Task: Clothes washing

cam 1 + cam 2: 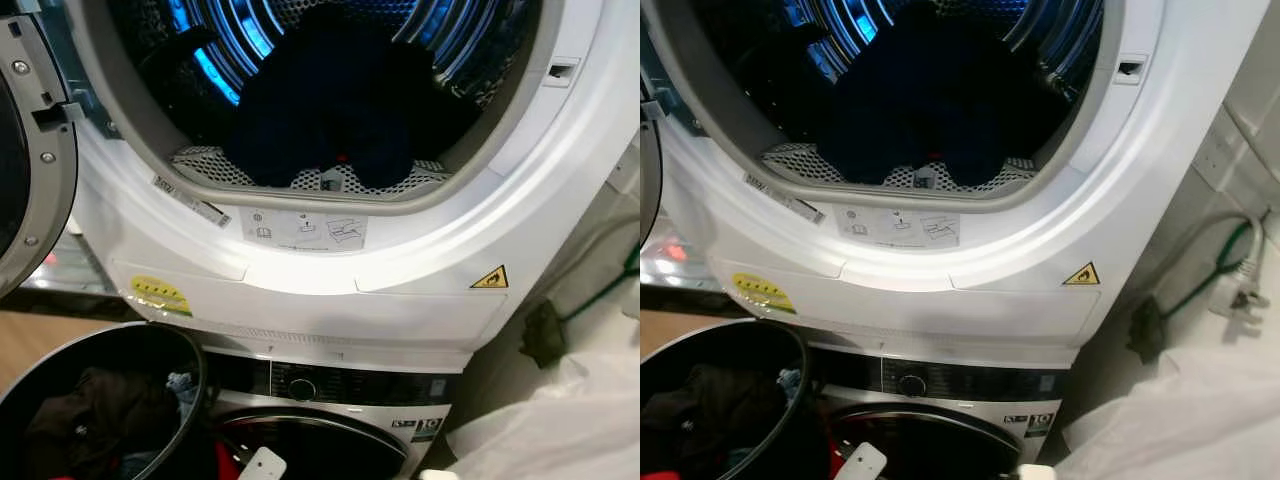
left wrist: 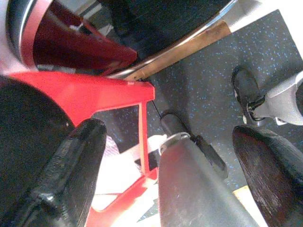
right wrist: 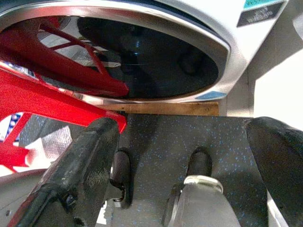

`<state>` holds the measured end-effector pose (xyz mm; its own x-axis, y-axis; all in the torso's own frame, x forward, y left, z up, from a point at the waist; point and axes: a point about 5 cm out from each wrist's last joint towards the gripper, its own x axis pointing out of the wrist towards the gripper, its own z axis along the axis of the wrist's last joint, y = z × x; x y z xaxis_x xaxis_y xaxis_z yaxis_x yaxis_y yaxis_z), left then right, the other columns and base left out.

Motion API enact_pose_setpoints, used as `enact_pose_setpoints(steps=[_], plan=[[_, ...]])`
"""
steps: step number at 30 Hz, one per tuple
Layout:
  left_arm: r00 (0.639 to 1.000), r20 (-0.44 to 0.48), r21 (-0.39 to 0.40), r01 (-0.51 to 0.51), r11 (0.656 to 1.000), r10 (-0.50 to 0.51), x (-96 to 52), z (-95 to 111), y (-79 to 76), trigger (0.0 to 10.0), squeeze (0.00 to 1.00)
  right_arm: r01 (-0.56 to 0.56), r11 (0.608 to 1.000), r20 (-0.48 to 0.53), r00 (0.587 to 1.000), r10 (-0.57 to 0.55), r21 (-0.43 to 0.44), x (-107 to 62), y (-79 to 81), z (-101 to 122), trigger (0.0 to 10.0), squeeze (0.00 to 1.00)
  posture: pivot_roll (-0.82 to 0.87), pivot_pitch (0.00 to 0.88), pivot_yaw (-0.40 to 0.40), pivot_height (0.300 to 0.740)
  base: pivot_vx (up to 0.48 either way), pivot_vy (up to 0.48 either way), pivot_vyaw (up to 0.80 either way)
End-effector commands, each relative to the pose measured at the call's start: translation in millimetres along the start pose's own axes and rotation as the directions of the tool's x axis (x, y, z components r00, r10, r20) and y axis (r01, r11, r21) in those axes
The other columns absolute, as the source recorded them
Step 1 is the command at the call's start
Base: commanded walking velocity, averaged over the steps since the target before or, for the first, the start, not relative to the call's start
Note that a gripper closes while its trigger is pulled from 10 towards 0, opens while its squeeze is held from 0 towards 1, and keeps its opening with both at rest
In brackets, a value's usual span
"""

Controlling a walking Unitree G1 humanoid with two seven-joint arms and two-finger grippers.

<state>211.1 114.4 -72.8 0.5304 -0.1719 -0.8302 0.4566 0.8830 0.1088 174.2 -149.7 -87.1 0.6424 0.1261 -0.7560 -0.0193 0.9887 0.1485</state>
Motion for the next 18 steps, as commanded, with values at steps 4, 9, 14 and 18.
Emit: enact_pose_setpoints(steps=[4, 9, 14, 18], plan=[[1.000, -0.001, -0.014, 0.003, 1.000, -0.003, 0.1, -1, -1.5, 10.0, 0.00, 0.025, 1.000, -0.015, 1.000, -0.025, -0.001, -2.0, -9.0, -2, 10.0, 0.00, -0.06, 0.021, 0.011, 0.740, 0.000, 0.000, 0.00], [0.999, 0.014, -0.033, 0.030, 0.999, -0.030, 0.3, 2, -4.4, 10.0, 0.00, 0.023, 1.000, -0.015, 1.000, -0.023, -0.004, -1.9, -8.5, -2, 10.0, 0.00, -0.06, 0.017, 0.010, 0.740, 0.000, 0.000, 0.00], [0.987, 0.080, -0.053, 0.142, 0.988, -0.138, 0.8, 14, -16.7, 10.0, 0.00, 0.021, 1.000, -0.015, 1.000, -0.022, -0.005, -1.5, -8.3, -1, 10.0, 0.00, -0.05, 0.015, 0.010, 0.740, 0.000, 0.000, 0.00], [0.965, 0.108, 0.029, 0.239, 0.971, -0.241, 0.2, 21, -28.4, 10.0, 0.00, 0.017, 1.000, -0.014, 1.000, -0.017, -0.007, -1.1, -7.0, -1, 10.0, 0.00, -0.05, 0.014, 0.010, 0.740, 0.000, 0.000, 0.00]])
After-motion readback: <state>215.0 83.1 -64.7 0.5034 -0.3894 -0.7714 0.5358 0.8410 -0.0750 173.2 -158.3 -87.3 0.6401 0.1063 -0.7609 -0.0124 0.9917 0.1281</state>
